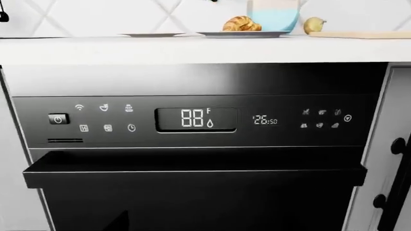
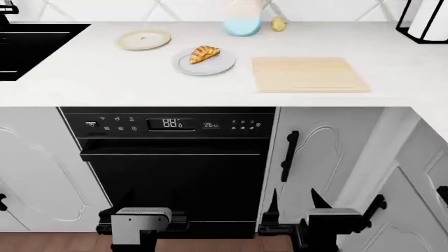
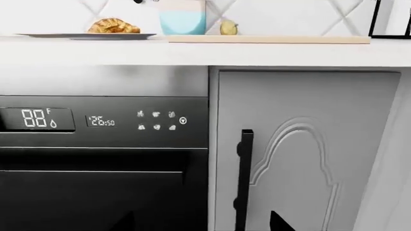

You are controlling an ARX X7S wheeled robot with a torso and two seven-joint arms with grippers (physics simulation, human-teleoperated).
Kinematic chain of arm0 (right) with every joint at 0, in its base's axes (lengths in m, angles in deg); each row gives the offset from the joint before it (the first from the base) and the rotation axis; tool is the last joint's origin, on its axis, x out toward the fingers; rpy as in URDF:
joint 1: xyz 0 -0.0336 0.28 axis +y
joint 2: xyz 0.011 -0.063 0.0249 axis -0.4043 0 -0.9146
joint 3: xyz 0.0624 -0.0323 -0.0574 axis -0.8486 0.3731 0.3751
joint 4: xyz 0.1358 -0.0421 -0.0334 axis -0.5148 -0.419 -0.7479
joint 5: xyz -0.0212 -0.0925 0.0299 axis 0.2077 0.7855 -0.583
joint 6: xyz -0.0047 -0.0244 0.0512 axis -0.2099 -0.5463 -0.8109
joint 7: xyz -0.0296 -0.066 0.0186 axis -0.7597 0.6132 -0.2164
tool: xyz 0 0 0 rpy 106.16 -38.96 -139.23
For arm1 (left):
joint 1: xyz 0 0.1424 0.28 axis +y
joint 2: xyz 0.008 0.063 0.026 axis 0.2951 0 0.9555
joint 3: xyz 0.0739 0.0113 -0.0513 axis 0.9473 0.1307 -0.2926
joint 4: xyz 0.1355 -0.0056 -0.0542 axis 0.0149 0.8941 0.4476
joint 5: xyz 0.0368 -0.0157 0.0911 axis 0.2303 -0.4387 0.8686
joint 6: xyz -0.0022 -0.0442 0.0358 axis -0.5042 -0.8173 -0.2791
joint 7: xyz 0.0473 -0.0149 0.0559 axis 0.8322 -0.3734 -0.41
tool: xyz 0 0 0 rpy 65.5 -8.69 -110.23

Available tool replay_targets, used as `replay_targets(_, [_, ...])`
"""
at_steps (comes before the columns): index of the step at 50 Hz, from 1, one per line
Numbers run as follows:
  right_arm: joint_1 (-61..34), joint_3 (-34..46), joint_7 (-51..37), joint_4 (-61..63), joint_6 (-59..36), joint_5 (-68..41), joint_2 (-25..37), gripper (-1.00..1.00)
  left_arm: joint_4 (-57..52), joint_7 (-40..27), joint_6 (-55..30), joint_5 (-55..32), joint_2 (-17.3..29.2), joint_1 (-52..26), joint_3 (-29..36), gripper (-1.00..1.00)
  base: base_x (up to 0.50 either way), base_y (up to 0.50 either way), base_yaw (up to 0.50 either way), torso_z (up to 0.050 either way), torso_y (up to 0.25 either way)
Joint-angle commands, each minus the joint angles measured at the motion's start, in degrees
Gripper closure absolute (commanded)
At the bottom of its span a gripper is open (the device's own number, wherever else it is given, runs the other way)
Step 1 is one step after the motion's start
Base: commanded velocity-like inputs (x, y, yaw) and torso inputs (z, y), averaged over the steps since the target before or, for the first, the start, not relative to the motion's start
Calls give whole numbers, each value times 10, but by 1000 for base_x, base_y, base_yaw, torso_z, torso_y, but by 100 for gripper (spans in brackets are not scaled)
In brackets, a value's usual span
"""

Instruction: From the different types of pastries on the counter, select a croissant and place it on the cutting board. Then retrieve a jar of jam from the cabinet and place it alongside the croissant on the cutting board.

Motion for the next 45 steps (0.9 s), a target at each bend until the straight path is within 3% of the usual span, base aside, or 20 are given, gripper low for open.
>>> replay_targets(1, [13,13,-13,16,0,-10,12,-100,-9,-12,-4,-12,13,4,12,-100,0,500,0,0,0])
replay_targets(5, [14,19,-19,21,-3,-8,14,-100,-14,-14,-6,-17,17,7,13,-100,0,500,0,0,0])
replay_targets(16, [13,36,-32,75,-67,-5,27,-100,-81,-13,-82,-54,33,20,12,-100,0,0,0,0,0])
replay_targets(22, [-6,23,-31,217,-208,-51,36,-100,-204,-11,-193,-105,44,-2,8,-100,0,0,0,0,0])
replay_targets(29, [-131,-7,-43,410,-462,-119,57,-100,-365,-25,-380,-176,77,-115,-6,-100,0,0,0,0,0])
replay_targets(34, [-246,-51,-59,474,-613,-176,44,-100,-411,-34,-498,-226,93,-226,-19,-100,0,0,0,0,0])
replay_targets(39, [-374,-86,-43,406,-686,-220,30,-100,-356,-31,-588,-262,104,-355,-43,-100,0,0,0,0,0])
replay_targets(45, [-511,-55,-22,218,-644,-205,21,-100,-213,21,-581,-265,121,-478,-31,-100,0,0,0,0,0])
